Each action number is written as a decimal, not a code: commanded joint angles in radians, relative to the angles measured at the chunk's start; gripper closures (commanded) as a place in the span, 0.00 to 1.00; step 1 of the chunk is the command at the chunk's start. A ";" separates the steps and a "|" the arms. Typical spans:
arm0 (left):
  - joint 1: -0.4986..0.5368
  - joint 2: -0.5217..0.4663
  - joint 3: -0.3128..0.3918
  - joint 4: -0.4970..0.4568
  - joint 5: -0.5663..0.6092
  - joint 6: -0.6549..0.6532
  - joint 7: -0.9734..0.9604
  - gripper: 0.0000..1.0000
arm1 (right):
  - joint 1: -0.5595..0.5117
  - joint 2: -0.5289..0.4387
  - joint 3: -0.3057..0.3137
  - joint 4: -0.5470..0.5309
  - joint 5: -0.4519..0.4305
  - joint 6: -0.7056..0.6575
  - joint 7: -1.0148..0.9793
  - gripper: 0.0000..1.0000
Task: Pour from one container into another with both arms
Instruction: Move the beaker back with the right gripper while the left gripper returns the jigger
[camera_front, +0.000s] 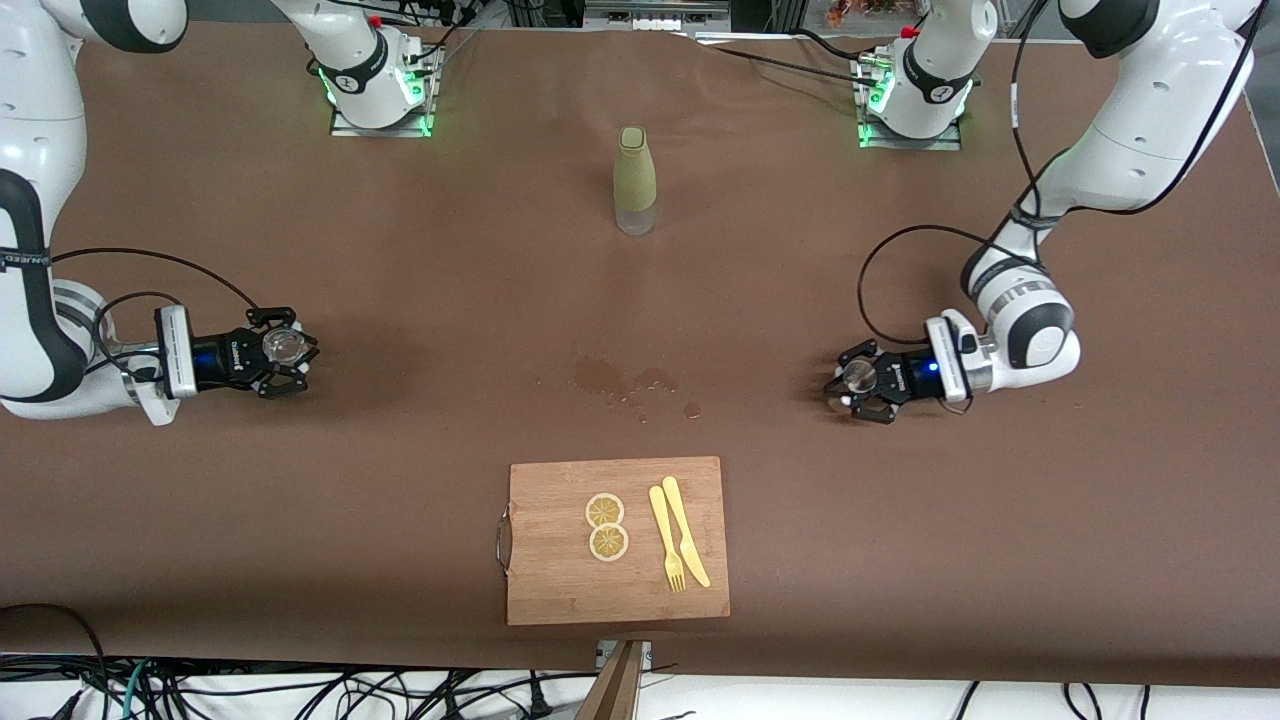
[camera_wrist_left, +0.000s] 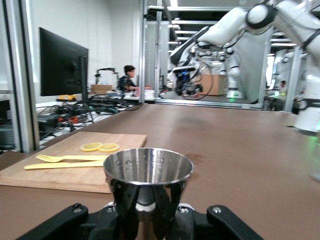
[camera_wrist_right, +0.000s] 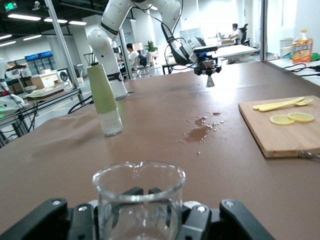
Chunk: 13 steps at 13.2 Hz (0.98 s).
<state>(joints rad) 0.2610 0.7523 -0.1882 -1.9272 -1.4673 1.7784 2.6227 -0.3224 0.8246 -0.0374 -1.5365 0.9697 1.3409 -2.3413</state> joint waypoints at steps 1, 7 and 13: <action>0.047 -0.033 0.016 -0.016 0.122 -0.080 -0.027 1.00 | -0.040 0.051 0.021 -0.004 0.047 0.047 -0.062 0.95; 0.076 -0.022 0.088 -0.013 0.266 -0.186 -0.023 1.00 | 0.009 0.108 0.025 -0.102 0.162 0.198 -0.253 0.95; 0.081 0.039 0.101 0.008 0.303 -0.217 0.005 1.00 | 0.069 0.157 0.028 -0.083 0.204 0.227 -0.331 0.94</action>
<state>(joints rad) 0.3336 0.7669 -0.0860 -1.9358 -1.1884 1.5964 2.6124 -0.2516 0.9683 -0.0125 -1.6205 1.1539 1.5641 -2.6382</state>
